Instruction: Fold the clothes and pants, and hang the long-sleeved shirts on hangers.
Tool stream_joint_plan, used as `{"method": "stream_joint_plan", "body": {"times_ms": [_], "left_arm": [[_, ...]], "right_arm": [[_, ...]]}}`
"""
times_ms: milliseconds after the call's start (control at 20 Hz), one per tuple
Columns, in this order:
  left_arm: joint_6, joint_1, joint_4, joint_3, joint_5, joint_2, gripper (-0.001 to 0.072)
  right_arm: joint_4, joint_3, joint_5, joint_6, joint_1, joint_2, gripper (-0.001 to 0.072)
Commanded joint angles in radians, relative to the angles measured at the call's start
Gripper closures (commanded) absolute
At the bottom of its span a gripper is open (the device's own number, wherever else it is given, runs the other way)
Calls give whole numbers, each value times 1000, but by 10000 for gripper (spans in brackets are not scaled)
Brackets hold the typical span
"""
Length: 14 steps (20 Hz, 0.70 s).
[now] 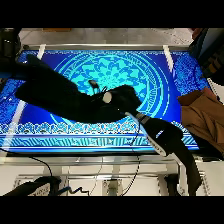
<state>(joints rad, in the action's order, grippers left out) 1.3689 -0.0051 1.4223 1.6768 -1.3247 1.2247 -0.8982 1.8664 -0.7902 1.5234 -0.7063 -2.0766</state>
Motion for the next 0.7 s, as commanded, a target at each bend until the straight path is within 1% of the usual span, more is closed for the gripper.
{"method": "stream_joint_plan", "body": {"times_ms": [0,100,250,450,650], "left_arm": [[2,4,40,1,-4,5,685],[43,0,1,0,-6,26,685],[94,-7,-100,-3,-27,63,685],[94,-58,-234,-10,-37,126,685],[94,-168,-309,-10,8,248,685]], "right_arm": [[-29,1,28,13,-33,-3,686],[-77,0,-5,13,24,18,686],[-108,1,-88,13,153,62,685],[-111,1,-199,12,337,121,685],[-110,1,-306,11,465,153,684]]}}
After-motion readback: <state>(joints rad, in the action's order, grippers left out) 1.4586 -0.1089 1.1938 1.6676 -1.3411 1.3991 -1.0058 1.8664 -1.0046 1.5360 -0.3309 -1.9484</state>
